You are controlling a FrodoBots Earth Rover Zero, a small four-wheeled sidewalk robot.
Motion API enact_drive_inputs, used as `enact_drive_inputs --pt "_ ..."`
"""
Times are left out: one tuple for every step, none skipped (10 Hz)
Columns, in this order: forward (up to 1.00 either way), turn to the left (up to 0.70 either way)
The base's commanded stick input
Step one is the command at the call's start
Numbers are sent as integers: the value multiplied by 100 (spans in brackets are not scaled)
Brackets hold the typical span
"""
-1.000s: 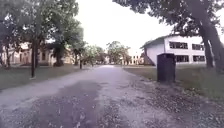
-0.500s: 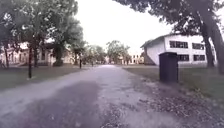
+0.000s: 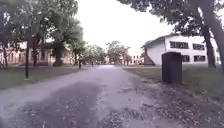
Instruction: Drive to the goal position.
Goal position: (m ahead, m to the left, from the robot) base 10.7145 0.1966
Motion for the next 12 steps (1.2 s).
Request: enact_drive_inputs --pt "45 27" --pt "45 27" --pt "45 27" --pt "45 4" --pt "45 0" --pt "45 0" --pt "45 0" --pt "45 0" --pt "45 0" --pt "45 0" --pt "45 0" --pt "45 0"
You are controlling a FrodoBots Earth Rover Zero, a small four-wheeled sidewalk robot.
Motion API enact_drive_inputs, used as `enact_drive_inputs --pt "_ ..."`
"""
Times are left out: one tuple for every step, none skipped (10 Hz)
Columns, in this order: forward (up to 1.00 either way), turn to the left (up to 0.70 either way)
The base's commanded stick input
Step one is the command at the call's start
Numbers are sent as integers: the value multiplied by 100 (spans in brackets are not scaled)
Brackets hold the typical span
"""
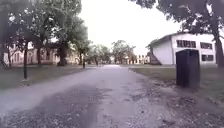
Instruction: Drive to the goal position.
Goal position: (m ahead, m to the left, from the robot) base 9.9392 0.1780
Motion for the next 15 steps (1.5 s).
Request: enact_drive_inputs --pt "45 0" --pt "45 0" --pt "45 0" --pt "45 0" --pt "45 0" --pt "45 0" --pt "45 0" --pt "45 0" --pt "45 0" --pt "45 0" --pt "45 0" --pt "45 0" --pt "45 0" --pt "45 0" --pt "45 0"
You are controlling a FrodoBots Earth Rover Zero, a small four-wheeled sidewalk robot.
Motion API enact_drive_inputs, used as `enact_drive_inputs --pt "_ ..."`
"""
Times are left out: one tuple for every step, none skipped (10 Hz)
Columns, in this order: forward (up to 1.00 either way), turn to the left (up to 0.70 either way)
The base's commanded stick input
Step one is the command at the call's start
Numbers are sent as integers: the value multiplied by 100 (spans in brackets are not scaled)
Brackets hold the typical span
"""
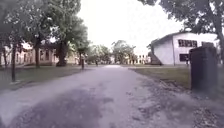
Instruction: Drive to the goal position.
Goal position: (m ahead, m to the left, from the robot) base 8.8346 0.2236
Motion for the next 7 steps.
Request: enact_drive_inputs --pt "45 0" --pt "45 0" --pt "45 0" --pt "45 0" --pt "45 0" --pt "45 0" --pt "45 0"
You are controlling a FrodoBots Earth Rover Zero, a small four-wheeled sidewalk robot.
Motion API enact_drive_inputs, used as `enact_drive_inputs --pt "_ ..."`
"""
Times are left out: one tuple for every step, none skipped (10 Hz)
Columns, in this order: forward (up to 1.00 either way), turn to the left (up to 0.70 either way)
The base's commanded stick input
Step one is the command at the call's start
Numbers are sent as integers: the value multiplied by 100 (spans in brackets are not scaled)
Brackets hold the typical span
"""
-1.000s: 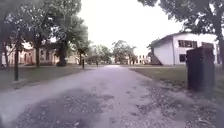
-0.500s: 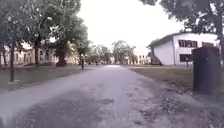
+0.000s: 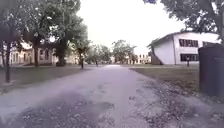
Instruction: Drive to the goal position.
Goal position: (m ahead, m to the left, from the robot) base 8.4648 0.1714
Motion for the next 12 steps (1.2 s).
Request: enact_drive_inputs --pt "45 0" --pt "45 0" --pt "45 0" --pt "45 0" --pt "45 0" --pt "45 0" --pt "45 0" --pt "45 0" --pt "45 0" --pt "45 0" --pt "45 0" --pt "45 0"
